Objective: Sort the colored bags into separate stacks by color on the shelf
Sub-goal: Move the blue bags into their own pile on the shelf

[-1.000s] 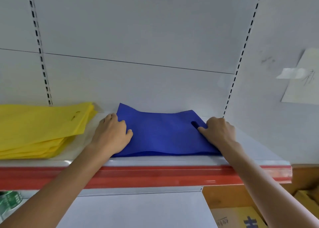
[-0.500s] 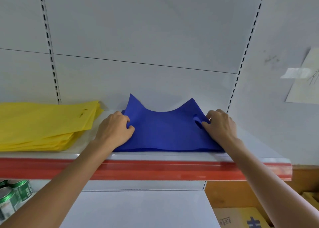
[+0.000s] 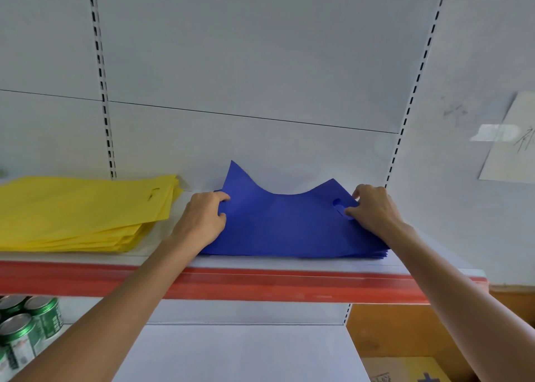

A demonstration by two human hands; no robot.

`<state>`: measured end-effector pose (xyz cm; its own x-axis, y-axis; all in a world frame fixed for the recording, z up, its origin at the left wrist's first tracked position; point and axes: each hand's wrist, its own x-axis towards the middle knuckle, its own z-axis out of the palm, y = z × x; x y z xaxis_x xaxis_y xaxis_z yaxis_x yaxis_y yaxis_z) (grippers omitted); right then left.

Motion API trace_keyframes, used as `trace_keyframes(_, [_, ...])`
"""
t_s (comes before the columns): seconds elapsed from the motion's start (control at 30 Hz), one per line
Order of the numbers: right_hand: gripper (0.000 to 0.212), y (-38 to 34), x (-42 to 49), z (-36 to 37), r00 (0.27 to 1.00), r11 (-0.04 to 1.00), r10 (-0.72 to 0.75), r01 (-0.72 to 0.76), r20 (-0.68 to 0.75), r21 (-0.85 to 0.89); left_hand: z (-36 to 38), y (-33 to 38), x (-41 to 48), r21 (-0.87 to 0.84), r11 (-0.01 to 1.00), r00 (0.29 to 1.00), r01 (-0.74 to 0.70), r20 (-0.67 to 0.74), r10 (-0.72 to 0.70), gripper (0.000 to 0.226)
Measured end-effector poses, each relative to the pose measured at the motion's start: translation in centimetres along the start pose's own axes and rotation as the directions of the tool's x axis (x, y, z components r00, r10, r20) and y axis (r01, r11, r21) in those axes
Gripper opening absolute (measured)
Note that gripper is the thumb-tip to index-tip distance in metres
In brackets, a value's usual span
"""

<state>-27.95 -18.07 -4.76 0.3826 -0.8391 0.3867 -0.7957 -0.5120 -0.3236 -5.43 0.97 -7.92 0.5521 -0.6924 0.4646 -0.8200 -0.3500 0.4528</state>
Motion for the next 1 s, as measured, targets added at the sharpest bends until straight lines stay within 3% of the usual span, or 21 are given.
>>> trace_keyframes(0.17, [0.021, 0.1, -0.8, 0.1, 0.996, 0.993, -0.069, 0.064, -0.053, -0.103, 0.1, 0.0, -0.1, -0.042, 0.998, 0.998, 0.057, 0.001, -0.057, 0.051])
trace_keyframes(0.27, [0.018, 0.3, -1.0, 0.1, 0.994, 0.993, -0.083, 0.077, -0.071, -0.092, 0.1, 0.0, -0.2, -0.034, 0.999, 0.999, 0.033, -0.013, -0.034, 0.039])
trace_keyframes(0.37, [0.025, 0.2, -1.0, -0.2, 0.995, 0.995, -0.086, 0.083, -0.042, -0.060, -0.1, 0.1, -0.2, -0.022, 1.000, 0.999, 0.017, -0.030, -0.018, 0.030])
trace_keyframes(0.67, [0.038, -1.0, -0.1, -3.3, 0.982, 0.983, -0.168, 0.174, -0.091, 0.061, -4.9, 2.0, 0.6, 0.034, 0.999, 0.997, -0.011, -0.073, 0.014, 0.035])
trace_keyframes(0.83, [0.043, -5.3, -0.6, -5.1, 0.981, 0.988, -0.140, 0.148, -0.134, 0.053, -9.9, -0.6, 1.1, 0.042, 0.998, 0.993, 0.045, -0.110, -0.040, 0.035])
trace_keyframes(1.0, [0.039, -13.7, -3.0, -3.9, 0.975, 0.979, -0.184, 0.194, -0.124, 0.069, -14.4, -7.9, -0.3, 0.046, 0.995, 0.991, 0.088, -0.109, -0.082, 0.039])
